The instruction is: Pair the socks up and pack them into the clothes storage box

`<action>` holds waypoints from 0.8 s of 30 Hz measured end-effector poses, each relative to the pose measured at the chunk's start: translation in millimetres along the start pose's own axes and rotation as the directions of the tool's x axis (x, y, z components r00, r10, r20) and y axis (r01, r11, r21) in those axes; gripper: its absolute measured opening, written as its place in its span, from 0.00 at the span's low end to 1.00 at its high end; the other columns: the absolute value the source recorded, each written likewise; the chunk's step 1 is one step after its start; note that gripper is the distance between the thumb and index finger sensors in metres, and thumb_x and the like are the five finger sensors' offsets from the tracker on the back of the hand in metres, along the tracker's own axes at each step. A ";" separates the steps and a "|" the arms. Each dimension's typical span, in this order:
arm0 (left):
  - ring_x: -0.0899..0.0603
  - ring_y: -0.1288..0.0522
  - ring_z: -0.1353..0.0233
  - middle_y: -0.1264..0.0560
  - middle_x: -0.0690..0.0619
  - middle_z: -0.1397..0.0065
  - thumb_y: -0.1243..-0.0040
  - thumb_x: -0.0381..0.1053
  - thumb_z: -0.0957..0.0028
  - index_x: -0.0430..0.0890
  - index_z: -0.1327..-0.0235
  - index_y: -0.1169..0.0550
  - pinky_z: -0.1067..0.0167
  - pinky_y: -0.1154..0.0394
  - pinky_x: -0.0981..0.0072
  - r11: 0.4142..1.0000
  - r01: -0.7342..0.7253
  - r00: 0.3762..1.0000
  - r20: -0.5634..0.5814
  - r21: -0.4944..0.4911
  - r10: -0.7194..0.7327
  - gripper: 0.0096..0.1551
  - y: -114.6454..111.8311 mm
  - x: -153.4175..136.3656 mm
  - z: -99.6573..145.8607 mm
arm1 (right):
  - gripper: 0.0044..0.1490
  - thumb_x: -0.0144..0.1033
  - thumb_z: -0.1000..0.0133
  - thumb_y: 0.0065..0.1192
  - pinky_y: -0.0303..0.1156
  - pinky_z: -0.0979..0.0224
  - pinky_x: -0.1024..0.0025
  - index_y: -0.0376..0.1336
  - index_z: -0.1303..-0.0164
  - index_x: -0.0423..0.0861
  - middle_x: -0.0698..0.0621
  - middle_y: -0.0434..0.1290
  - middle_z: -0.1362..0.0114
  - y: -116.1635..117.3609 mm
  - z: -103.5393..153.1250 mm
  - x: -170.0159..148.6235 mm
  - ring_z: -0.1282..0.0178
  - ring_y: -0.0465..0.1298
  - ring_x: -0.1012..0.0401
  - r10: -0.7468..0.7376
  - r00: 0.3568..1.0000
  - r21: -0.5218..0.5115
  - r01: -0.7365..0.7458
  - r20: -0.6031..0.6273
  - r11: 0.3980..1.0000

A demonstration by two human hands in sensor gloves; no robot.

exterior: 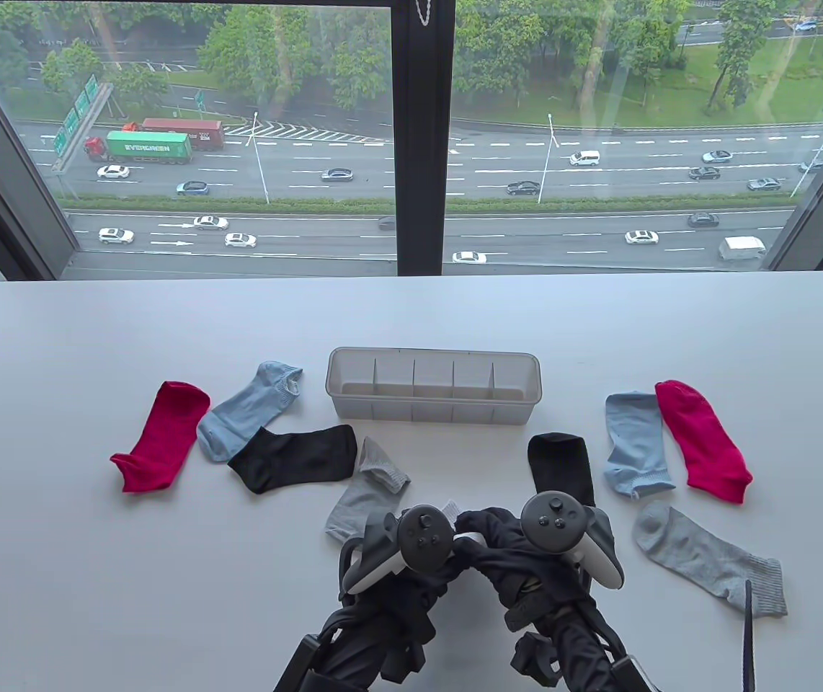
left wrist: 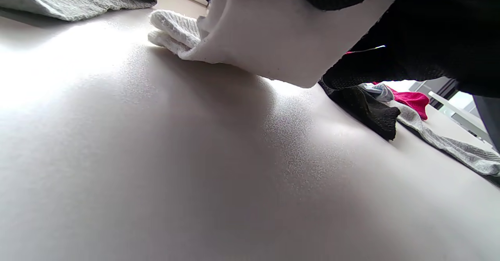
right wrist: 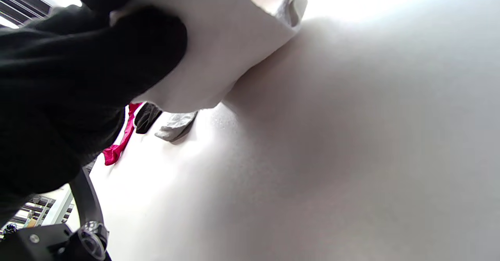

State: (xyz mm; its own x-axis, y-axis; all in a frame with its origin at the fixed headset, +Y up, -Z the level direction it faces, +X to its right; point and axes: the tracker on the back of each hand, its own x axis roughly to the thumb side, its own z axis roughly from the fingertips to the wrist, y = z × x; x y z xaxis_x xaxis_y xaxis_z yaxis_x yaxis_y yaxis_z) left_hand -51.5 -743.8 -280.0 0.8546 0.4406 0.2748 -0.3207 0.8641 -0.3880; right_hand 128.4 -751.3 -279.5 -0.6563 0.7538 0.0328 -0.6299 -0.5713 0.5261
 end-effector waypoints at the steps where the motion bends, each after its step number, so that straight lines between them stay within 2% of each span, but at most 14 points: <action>1: 0.28 0.47 0.20 0.41 0.38 0.23 0.45 0.56 0.48 0.38 0.49 0.30 0.25 0.50 0.29 1.000 -0.005 1.000 -0.001 -0.001 0.005 0.25 0.1 -0.6 0.0 | 0.31 0.56 0.37 0.47 0.49 0.15 0.46 0.54 0.26 0.55 0.44 0.49 0.16 0.0 -0.1 0.4 0.17 0.46 0.44 -0.004 1.000 -0.012 0.004 -0.001 1.000; 3: 0.28 0.48 0.20 0.43 0.38 0.23 0.44 0.56 0.48 0.39 0.48 0.32 0.25 0.50 0.29 1.000 0.011 1.000 -0.007 -0.004 -0.011 0.26 -0.4 1.4 0.0 | 0.28 0.54 0.36 0.43 0.50 0.16 0.47 0.58 0.30 0.52 0.45 0.51 0.17 -0.5 -1.3 0.2 0.17 0.48 0.44 -0.023 1.000 -0.032 0.023 0.001 0.999; 5: 0.28 0.52 0.19 0.49 0.38 0.20 0.41 0.57 0.49 0.43 0.34 0.44 0.25 0.51 0.29 0.999 0.036 0.999 -0.012 0.012 -0.036 0.38 0.0 3.6 1.5 | 0.28 0.53 0.35 0.41 0.50 0.16 0.46 0.61 0.34 0.47 0.44 0.52 0.18 0.2 -1.8 -2.1 0.18 0.47 0.43 -0.035 0.999 -0.023 0.035 -0.017 0.999; 6: 0.28 0.51 0.18 0.50 0.38 0.19 0.40 0.55 0.48 0.46 0.32 0.44 0.25 0.52 0.29 0.999 0.022 1.000 0.020 0.043 -0.023 0.38 0.8 5.7 2.2 | 0.29 0.53 0.35 0.39 0.51 0.17 0.46 0.61 0.35 0.46 0.44 0.53 0.19 0.6 -1.7 -5.1 0.19 0.48 0.43 -0.025 0.999 -0.029 0.024 -0.023 0.999; 8: 0.28 0.45 0.19 0.42 0.38 0.20 0.40 0.51 0.47 0.37 0.39 0.30 0.25 0.49 0.29 0.996 0.025 0.999 0.036 0.080 -0.028 0.29 2.0 8.9 2.9 | 0.30 0.53 0.35 0.38 0.51 0.17 0.46 0.60 0.34 0.45 0.44 0.54 0.19 0.4 -1.8 -6.3 0.19 0.48 0.42 -0.062 0.997 -0.040 0.060 -0.039 0.997; 9: 0.28 0.43 0.20 0.39 0.38 0.21 0.42 0.51 0.47 0.35 0.42 0.27 0.25 0.48 0.29 0.997 0.031 0.999 0.033 0.072 -0.034 0.27 2.6 9.3 2.5 | 0.31 0.54 0.35 0.39 0.50 0.17 0.45 0.58 0.31 0.46 0.43 0.52 0.18 0.7 -1.5 -5.7 0.18 0.47 0.42 -0.076 0.996 -0.046 0.074 -0.043 0.996; 10: 0.28 0.43 0.20 0.39 0.37 0.22 0.43 0.50 0.47 0.35 0.43 0.27 0.25 0.48 0.28 0.998 0.035 0.999 0.028 0.058 -0.036 0.26 2.4 8.7 2.5 | 0.35 0.56 0.36 0.41 0.49 0.16 0.45 0.52 0.24 0.48 0.42 0.49 0.16 0.5 -1.1 -5.5 0.18 0.45 0.42 -0.068 0.997 -0.046 0.066 -0.037 0.997; 12: 0.27 0.44 0.20 0.40 0.37 0.22 0.48 0.52 0.46 0.36 0.44 0.28 0.26 0.49 0.28 1.000 0.018 1.000 0.021 0.026 -0.019 0.26 2.5 4.5 2.3 | 0.39 0.60 0.39 0.45 0.49 0.16 0.44 0.48 0.21 0.52 0.42 0.48 0.15 -0.2 -2.0 -5.5 0.17 0.45 0.42 -0.045 0.999 -0.018 0.045 0.004 0.999; 15: 0.28 0.45 0.20 0.42 0.38 0.23 0.46 0.56 0.48 0.38 0.47 0.30 0.25 0.50 0.28 1.000 -0.007 1.000 0.008 0.003 0.007 0.27 2.7 -0.7 1.3 | 0.32 0.56 0.38 0.49 0.48 0.16 0.44 0.56 0.27 0.51 0.42 0.48 0.15 -1.2 -2.3 -4.2 0.17 0.44 0.42 -0.072 0.997 -0.005 0.072 0.007 0.997; 18: 0.29 0.43 0.22 0.40 0.39 0.25 0.41 0.57 0.51 0.39 0.49 0.30 0.25 0.49 0.28 1.000 0.006 1.000 0.000 -0.008 -0.006 0.27 3.3 1.3 1.3 | 0.30 0.55 0.37 0.45 0.51 0.16 0.47 0.62 0.35 0.48 0.44 0.51 0.16 -1.8 -2.6 -2.4 0.16 0.47 0.44 -0.025 1.000 -0.004 0.025 0.018 1.000; 19: 0.29 0.44 0.21 0.42 0.39 0.24 0.40 0.57 0.51 0.39 0.46 0.32 0.25 0.50 0.28 1.000 0.024 1.000 -0.004 -0.001 -0.024 0.29 3.4 2.8 2.1 | 0.29 0.55 0.37 0.44 0.51 0.16 0.47 0.63 0.36 0.47 0.44 0.52 0.16 -1.8 -2.6 -3.0 0.17 0.47 0.44 -0.041 0.999 -0.001 0.041 0.016 0.999; 21: 0.28 0.48 0.20 0.49 0.38 0.20 0.40 0.57 0.50 0.43 0.31 0.45 0.25 0.52 0.28 0.998 0.058 0.998 -0.006 -0.007 -0.058 0.42 4.7 6.3 3.6 | 0.29 0.54 0.36 0.44 0.50 0.16 0.46 0.64 0.39 0.44 0.44 0.52 0.17 -0.5 -2.5 -5.0 0.17 0.46 0.43 -0.062 0.998 0.004 0.062 0.002 0.998; 22: 0.28 0.45 0.21 0.49 0.38 0.20 0.40 0.55 0.49 0.42 0.32 0.42 0.25 0.51 0.28 0.999 0.053 0.999 0.003 0.002 -0.053 0.39 5.1 7.0 3.6 | 0.30 0.54 0.36 0.43 0.50 0.16 0.46 0.64 0.39 0.45 0.44 0.53 0.17 -0.6 -2.7 -5.5 0.17 0.47 0.43 -0.053 0.999 0.000 0.053 0.007 0.999; 24: 0.29 0.38 0.24 0.40 0.38 0.23 0.42 0.52 0.47 0.38 0.40 0.30 0.26 0.47 0.29 0.999 0.039 0.999 0.030 0.029 -0.040 0.28 5.3 8.5 2.9 | 0.30 0.56 0.36 0.42 0.49 0.15 0.45 0.62 0.37 0.46 0.44 0.52 0.16 -2.6 -2.8 -4.3 0.17 0.46 0.43 -0.060 0.998 -0.012 0.060 0.004 0.998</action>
State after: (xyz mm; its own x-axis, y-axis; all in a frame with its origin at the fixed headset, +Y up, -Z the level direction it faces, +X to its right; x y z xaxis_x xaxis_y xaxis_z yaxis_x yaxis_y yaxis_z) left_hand -47.1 -734.8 -277.2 0.8540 0.4128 0.3167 -0.2985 0.8873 -0.3516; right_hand 131.7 -754.0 -283.4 -0.6158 0.7879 0.0052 -0.6728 -0.5292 0.5170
